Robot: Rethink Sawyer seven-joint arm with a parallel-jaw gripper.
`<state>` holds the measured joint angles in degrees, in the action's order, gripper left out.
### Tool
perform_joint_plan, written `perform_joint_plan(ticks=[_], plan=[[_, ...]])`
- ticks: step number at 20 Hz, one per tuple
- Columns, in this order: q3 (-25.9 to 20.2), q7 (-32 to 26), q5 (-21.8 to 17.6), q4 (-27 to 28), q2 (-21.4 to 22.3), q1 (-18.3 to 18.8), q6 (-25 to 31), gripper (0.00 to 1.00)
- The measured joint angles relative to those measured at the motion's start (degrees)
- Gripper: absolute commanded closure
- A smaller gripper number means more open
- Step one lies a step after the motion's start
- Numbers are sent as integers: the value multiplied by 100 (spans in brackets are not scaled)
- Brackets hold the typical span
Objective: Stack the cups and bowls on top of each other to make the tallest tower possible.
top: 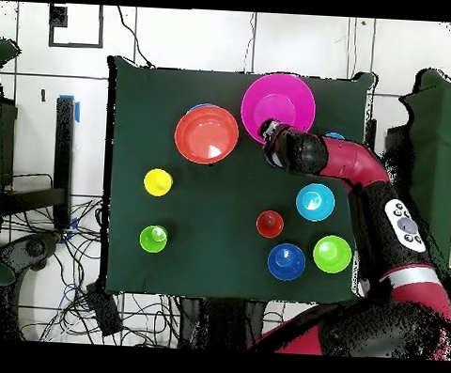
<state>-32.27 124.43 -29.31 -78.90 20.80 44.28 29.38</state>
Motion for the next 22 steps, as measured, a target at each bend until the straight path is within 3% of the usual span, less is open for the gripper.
perform_joint_plan(ticks=[13, 22], plan=[[-3, 0, 260, -37, 540, 9, 579, 0], [-177, -28, 340, 12, 550, 203, 1109, 0]])
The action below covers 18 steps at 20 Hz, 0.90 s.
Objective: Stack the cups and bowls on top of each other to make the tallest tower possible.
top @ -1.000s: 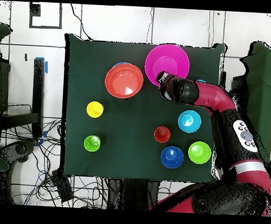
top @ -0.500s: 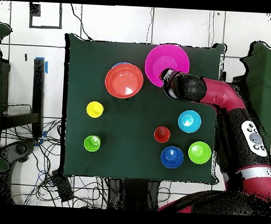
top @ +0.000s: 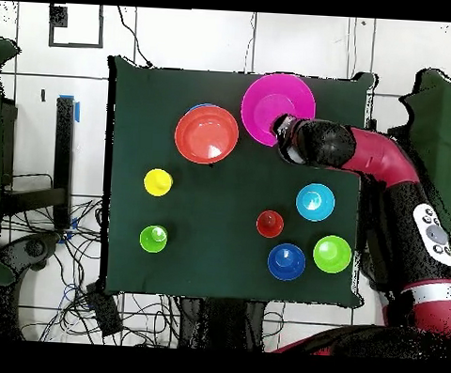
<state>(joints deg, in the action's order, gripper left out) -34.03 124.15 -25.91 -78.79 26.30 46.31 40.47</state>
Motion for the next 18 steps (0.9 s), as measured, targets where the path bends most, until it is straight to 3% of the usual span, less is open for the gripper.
perform_joint_plan(ticks=[6, 18], plan=[[-62, -244, -14, 320, -132, 38, 536, 0], [-298, -2064, -88, 1617, -474, -44, 2216, 0]])
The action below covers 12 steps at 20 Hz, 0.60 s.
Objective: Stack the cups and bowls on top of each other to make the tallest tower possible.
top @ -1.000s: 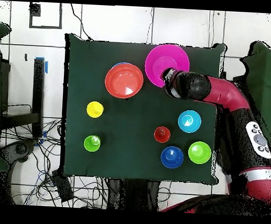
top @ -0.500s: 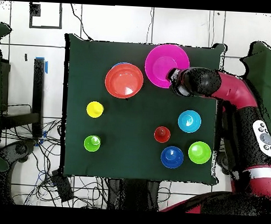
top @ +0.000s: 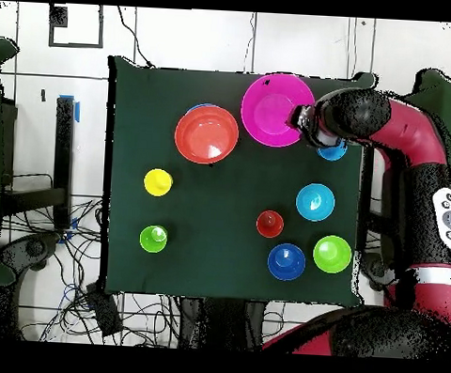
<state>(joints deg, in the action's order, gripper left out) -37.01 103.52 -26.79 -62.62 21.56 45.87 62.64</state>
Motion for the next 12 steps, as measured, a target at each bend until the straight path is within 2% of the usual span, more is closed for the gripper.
perform_joint_plan(ticks=[4, 6, 12], plan=[[-12, -559, -34, 309, -59, -40, 120, 0], [-14, -639, -40, 318, -56, -38, 78, 0], [-12, -719, -149, 274, -34, -50, -534, 0]])
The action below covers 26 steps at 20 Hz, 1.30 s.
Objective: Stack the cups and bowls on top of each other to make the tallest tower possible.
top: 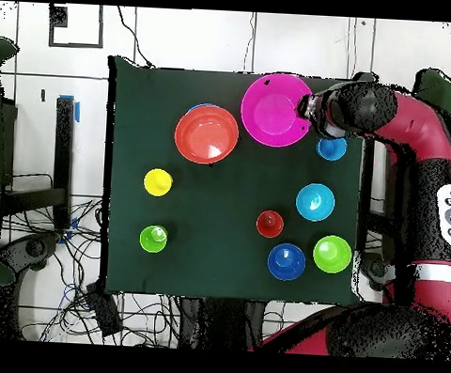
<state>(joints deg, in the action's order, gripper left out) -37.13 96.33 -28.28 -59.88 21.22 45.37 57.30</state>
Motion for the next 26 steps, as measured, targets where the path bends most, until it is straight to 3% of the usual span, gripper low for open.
perform_joint_plan(ticks=[9, 18, 26], plan=[[7, 0, -160, -200, 77, -118, -989, 0], [8, 0, -162, -284, 52, -214, -1071, 0], [-36, 0, 222, -298, -253, -111, -1077, 0]])
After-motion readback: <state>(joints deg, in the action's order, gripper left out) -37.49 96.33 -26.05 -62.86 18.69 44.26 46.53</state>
